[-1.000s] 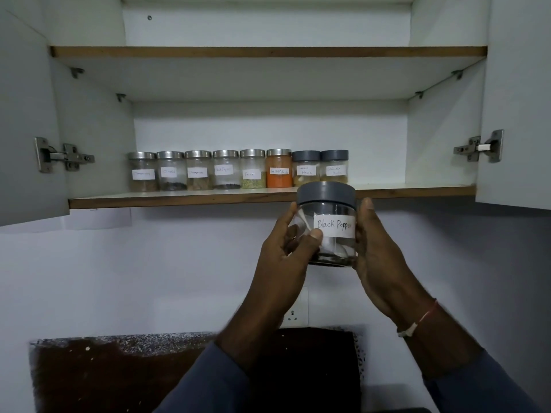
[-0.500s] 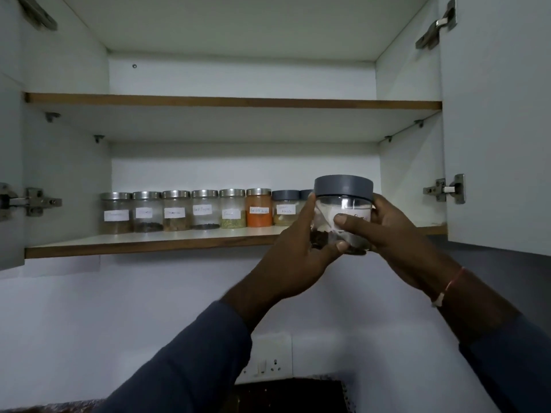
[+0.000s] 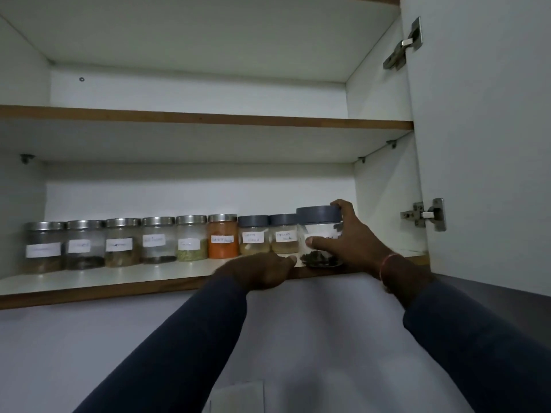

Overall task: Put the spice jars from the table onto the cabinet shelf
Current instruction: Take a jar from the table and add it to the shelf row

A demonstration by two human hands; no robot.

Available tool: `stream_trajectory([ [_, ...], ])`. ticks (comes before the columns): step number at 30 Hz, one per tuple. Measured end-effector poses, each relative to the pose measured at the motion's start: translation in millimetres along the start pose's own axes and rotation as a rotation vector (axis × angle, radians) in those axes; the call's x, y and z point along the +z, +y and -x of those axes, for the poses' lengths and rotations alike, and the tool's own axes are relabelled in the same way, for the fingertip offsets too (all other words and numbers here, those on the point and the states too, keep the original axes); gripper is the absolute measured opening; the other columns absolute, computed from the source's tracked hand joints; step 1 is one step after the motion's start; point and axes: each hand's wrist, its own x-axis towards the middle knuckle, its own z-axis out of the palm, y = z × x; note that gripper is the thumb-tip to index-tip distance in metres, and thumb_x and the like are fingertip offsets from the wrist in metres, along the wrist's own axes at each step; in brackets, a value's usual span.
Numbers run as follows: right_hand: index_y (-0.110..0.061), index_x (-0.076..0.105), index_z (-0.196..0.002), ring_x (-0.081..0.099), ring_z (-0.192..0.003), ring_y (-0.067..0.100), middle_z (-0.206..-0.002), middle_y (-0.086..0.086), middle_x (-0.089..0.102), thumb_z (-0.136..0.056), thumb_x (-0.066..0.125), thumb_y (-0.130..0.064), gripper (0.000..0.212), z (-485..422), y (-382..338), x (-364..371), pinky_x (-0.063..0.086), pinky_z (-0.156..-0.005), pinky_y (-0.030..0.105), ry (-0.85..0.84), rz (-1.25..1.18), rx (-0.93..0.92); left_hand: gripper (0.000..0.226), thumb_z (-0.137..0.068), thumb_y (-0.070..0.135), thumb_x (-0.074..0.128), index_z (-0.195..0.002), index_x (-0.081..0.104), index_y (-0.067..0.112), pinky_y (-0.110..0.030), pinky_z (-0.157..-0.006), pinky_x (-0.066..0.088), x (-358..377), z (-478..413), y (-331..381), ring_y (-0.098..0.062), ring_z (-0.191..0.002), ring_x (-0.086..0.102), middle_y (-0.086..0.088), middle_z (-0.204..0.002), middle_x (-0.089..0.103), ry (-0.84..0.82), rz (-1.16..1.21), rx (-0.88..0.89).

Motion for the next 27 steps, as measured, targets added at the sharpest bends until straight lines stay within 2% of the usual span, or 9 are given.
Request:
stream_trajectory([
  [4, -0.022, 0.027, -0.134, 0.058, -0.094, 0.022, -0.112, 0.003, 0.053, -0.076, 0.08, -0.029, 0.079, -33, 23, 2, 0.047, -0.077, 0.029, -0.024, 0.088, 0.073, 0.058, -0.101, 0.049, 0.024, -0.149, 0.028, 0.017, -0.037, -0.114, 0.021, -6, -25, 2, -0.025, -0.143, 0.027, -0.009, -0.157, 0.024, -0.092, 0.005, -0.107],
  [7, -0.019, 0.024, -0.134, 0.056, -0.096, 0.023, -0.114, 0.006, 0.051, -0.076, 0.08, -0.027, 0.081, -61, 45, 1, 0.045, -0.078, 0.031, -0.054, 0.151, 0.17, 0.06, -0.101, 0.048, 0.026, -0.15, 0.023, 0.014, -0.035, -0.116, 0.018, -6, -41, -1, -0.025, -0.145, 0.022, -0.01, -0.159, 0.019, -0.146, 0.045, -0.161],
  [13, -0.013, 0.022, -0.136, 0.055, -0.097, 0.027, -0.111, 0.01, 0.05, -0.077, 0.079, -0.031, 0.084, -116, 74, 5, 0.047, -0.077, 0.035, -0.169, 0.305, 0.32, 0.059, -0.101, 0.045, 0.03, -0.149, 0.024, 0.013, -0.034, -0.114, 0.022, -1, -70, -7, -0.025, -0.139, 0.031, -0.012, -0.155, 0.027, -0.162, 0.088, -0.189],
  [18, -0.01, 0.021, -0.139, 0.059, -0.107, 0.032, -0.115, 0.014, 0.053, -0.079, 0.077, -0.036, 0.086, -146, 81, 14, 0.051, -0.095, 0.044, -0.258, 0.485, 0.331, 0.041, -0.104, 0.039, 0.026, -0.141, 0.032, 0.023, -0.031, -0.104, 0.026, 0, -75, -6, -0.025, -0.138, 0.033, -0.012, -0.153, 0.031, -0.148, 0.096, -0.143],
  [20, -0.009, 0.023, -0.14, 0.06, -0.109, 0.033, -0.122, 0.017, 0.055, -0.079, 0.077, -0.038, 0.086, -153, 81, 17, 0.05, -0.097, 0.046, -0.289, 0.539, 0.332, 0.049, -0.103, 0.04, 0.026, -0.146, 0.03, 0.016, -0.032, -0.108, 0.025, 1, -75, -7, -0.024, -0.139, 0.032, -0.012, -0.154, 0.029, -0.142, 0.098, -0.138],
  [23, -0.009, 0.026, -0.138, 0.06, -0.105, 0.032, -0.123, 0.017, 0.056, -0.079, 0.077, -0.039, 0.084, -160, 87, 24, 0.051, -0.094, 0.044, -0.278, 0.564, 0.318, 0.057, -0.102, 0.045, 0.026, -0.149, 0.025, 0.013, -0.033, -0.113, 0.021, 3, -78, -9, -0.025, -0.141, 0.029, -0.01, -0.156, 0.026, -0.119, 0.083, -0.141],
  [27, -0.009, 0.025, -0.138, 0.056, -0.091, 0.027, -0.11, 0.013, 0.054, -0.081, 0.075, -0.037, 0.081, -164, 99, 38, 0.049, -0.08, 0.037, -0.263, 0.519, 0.306, 0.055, -0.103, 0.041, 0.024, -0.15, 0.022, 0.012, -0.032, -0.113, 0.021, 3, -79, -10, -0.024, -0.142, 0.028, -0.01, -0.157, 0.024, -0.131, 0.085, -0.129],
])
